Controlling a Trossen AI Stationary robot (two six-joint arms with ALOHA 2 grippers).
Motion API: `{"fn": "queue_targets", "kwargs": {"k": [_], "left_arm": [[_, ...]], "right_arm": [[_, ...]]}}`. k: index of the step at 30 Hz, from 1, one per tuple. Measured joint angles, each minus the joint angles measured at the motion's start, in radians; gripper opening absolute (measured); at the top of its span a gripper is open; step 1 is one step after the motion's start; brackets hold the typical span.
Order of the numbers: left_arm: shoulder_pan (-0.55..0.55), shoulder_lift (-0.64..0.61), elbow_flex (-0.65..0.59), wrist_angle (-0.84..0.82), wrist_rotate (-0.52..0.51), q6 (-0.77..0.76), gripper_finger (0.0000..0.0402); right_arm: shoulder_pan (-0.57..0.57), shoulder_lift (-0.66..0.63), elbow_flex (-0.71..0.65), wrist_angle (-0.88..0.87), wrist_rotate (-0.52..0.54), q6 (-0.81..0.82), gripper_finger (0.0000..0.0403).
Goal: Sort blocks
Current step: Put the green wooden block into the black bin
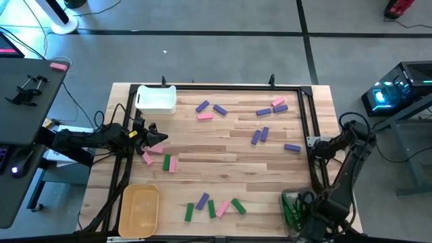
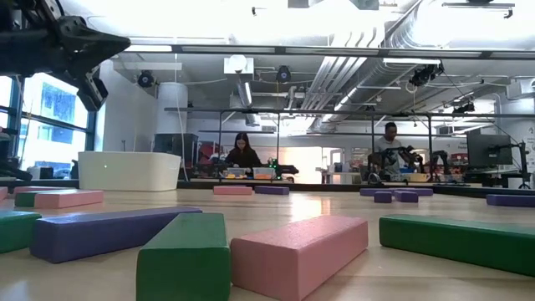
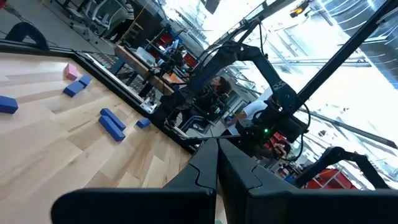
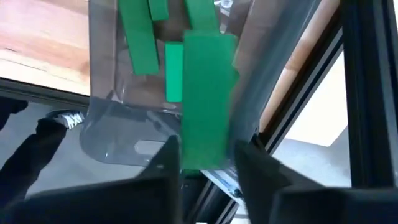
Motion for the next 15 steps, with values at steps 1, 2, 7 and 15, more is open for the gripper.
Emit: {"fn": "queue_targets", "kwargs": {"k": [1, 2, 7, 15], "left_arm": [[0.0, 0.0, 0.0, 0.0, -0.001, 0.0, 0.0], [0.0, 0.0, 0.0, 0.0, -0.001, 0.0, 0.0], [0.0, 0.0, 0.0, -0.002, -0.003, 0.0, 0.0], [0.0, 0.0, 0.0, -0.006, -0.003, 0.001, 0.0]], "right_arm": [[-0.005, 0.0, 0.0, 0.006, -0.001, 0.0, 0.0111], [-0.01, 0.0, 0.0, 0.018, -0.001, -0.001, 0.0131], [-0.038, -0.002, 0.001, 0.118, -0.012, -0.116, 0.0221], [-0.189, 0.009, 0.003, 0.516, 0.352, -0.352, 0.0251]]}}
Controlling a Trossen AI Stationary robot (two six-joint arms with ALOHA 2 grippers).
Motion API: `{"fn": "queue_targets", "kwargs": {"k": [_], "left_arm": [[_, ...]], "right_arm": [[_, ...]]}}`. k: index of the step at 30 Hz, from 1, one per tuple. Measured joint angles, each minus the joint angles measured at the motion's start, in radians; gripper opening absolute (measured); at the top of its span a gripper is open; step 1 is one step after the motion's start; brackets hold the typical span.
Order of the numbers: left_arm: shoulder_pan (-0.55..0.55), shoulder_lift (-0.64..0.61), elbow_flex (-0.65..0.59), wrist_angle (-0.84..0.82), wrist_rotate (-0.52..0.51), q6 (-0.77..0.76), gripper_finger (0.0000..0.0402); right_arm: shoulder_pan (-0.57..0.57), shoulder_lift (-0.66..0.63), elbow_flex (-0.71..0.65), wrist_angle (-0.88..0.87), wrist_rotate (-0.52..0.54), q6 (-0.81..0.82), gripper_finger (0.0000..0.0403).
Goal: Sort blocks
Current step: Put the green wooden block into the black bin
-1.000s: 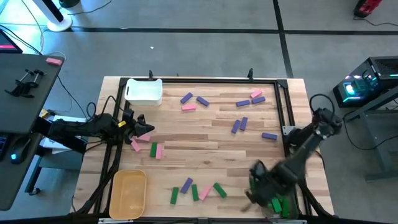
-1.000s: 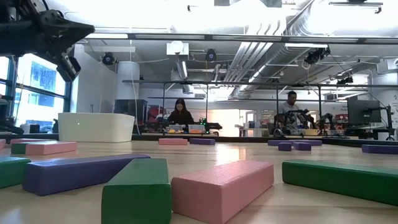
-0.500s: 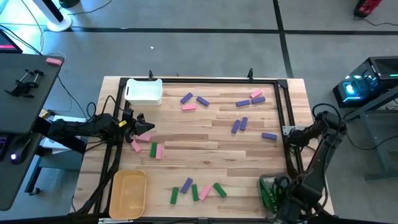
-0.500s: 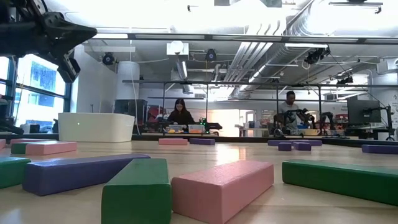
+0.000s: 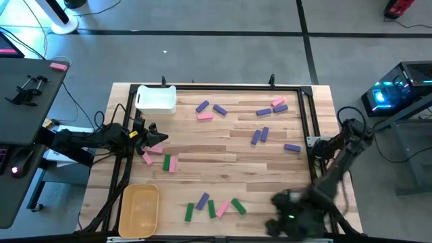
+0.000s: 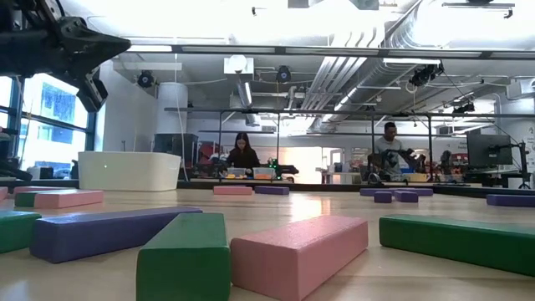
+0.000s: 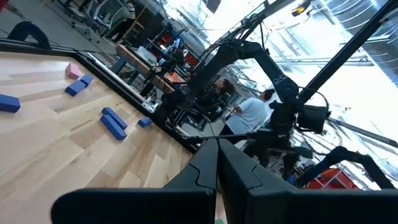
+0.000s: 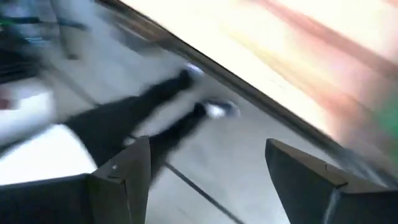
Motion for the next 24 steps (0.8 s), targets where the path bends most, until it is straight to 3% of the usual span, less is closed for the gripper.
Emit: {"fn": "queue_targets", "kwargs": {"k": [4, 9, 17, 24], "left_arm": [[0.0, 0.0, 0.0, -0.001, 0.0, 0.0, 0.0001], [0.0, 0.0, 0.0, -0.001, 0.0, 0.0, 0.0001], [0.0, 0.0, 0.0, 0.0, 0.0, -0.001, 0.0001], [0.0, 0.0, 0.0, -0.001, 0.0, 0.0, 0.0001]], "right_arm": [[-0.16, 0.087, 0.0, 0.106, -0.087, -0.254, 0.0251], [-0.309, 0.215, -0.001, 0.077, -0.244, -0.461, 0.0251], [-0.36, 0.297, -0.002, 0.045, -0.182, -0.513, 0.0251], [-0.357, 0.368, -0.002, 0.05, -0.199, -0.549, 0.0251]]}}
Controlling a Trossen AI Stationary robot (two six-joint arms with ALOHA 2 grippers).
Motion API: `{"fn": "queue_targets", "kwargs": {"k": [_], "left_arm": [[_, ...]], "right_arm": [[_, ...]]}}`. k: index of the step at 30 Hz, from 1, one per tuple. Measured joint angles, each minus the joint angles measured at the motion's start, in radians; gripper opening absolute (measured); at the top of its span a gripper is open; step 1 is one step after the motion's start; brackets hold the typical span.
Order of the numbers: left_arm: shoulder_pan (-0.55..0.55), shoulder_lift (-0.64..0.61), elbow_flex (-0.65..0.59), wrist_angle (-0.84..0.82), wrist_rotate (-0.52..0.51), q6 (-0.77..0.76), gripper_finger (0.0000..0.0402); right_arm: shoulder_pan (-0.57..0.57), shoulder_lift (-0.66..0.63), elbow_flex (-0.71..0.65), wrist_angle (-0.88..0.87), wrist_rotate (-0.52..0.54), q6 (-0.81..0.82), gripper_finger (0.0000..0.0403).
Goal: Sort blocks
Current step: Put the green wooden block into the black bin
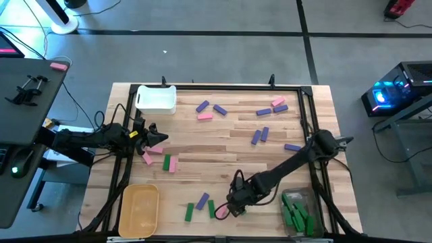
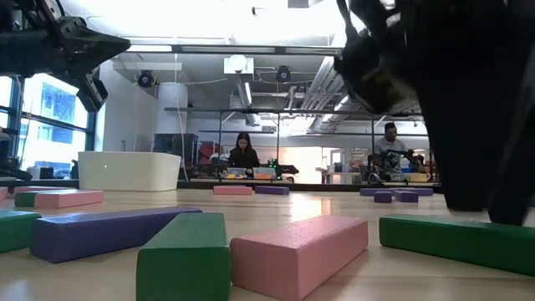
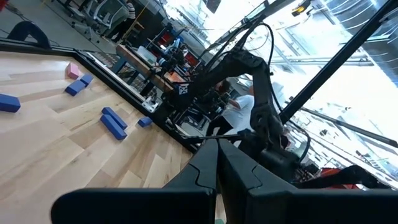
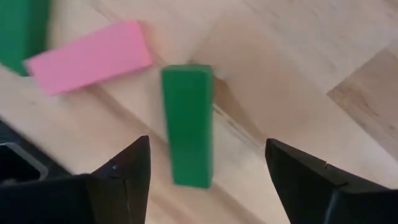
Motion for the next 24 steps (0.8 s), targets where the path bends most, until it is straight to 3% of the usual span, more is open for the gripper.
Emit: {"fn": "queue_targets", "kwargs": {"k": [7, 15, 24], "left_arm": [[0.0, 0.0, 0.0, -0.005, 0.0, 0.0, 0.0001], [0.0, 0.0, 0.0, -0.007, -0.017, 0.0, 0.0001], [0.0, 0.0, 0.0, -0.02, -0.017, 0.0, 0.0001]], "right_arm": [[0.003, 0.027, 0.003, -0.012, 0.019, -0.015, 0.0251], [0.005, 0.027, 0.014, -0.301, 0.046, 0.022, 0.0251], [0.004, 0.027, 0.012, -0.355, 0.051, 0.007, 0.0251]]}}
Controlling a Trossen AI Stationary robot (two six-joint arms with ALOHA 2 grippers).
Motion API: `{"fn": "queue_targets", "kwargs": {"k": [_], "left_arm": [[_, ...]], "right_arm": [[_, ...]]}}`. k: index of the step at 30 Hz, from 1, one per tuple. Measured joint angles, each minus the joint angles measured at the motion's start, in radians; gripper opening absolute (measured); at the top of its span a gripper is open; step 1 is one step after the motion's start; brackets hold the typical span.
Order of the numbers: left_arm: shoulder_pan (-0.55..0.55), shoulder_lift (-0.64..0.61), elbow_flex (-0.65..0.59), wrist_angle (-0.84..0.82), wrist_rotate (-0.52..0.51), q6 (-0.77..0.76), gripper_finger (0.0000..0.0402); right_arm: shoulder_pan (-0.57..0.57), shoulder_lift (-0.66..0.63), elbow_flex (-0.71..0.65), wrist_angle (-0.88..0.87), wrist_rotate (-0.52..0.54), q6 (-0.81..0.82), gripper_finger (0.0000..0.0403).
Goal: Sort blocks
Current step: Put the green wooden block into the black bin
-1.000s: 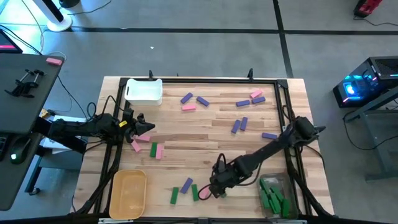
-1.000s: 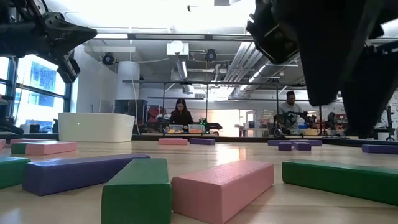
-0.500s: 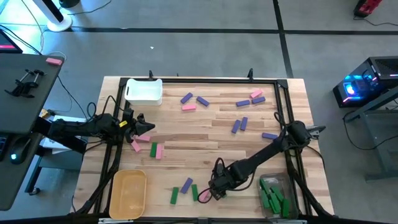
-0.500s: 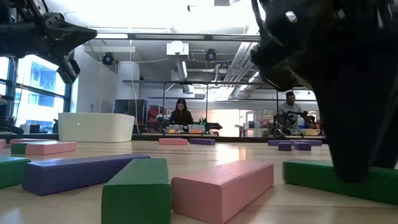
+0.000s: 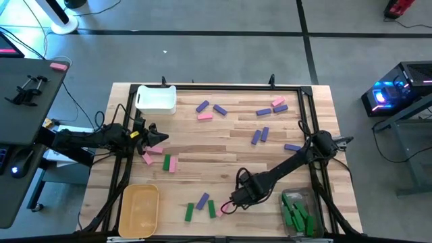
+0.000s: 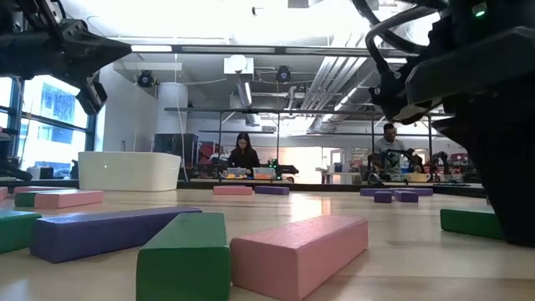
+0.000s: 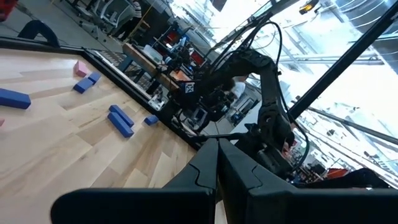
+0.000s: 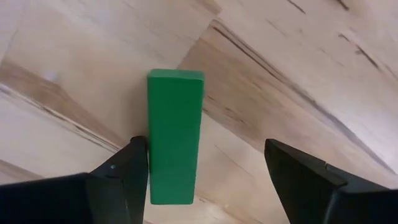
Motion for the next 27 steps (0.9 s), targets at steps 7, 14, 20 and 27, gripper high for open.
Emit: {"fn": "queue_targets", "kwargs": {"k": [7, 14, 20, 27], "left_arm": [[0.0, 0.0, 0.0, -0.001, -0.001, 0.0, 0.0001], [0.0, 0.0, 0.0, -0.002, -0.001, 0.0, 0.0001], [0.0, 0.0, 0.0, -0.002, -0.002, -0.001, 0.0001], [0.0, 0.0, 0.0, -0.001, -0.002, -0.001, 0.0001]], "right_arm": [[-0.008, 0.002, -0.01, 0.005, -0.02, 0.047, 0.0186], [-0.005, 0.001, -0.006, 0.023, -0.034, 0.03, 0.0016], [-0.004, 0.005, 0.092, -0.088, -0.012, -0.012, 0.0007], [0.01, -0.019, 0.37, -0.413, 0.082, -0.061, 0.0004]]}}
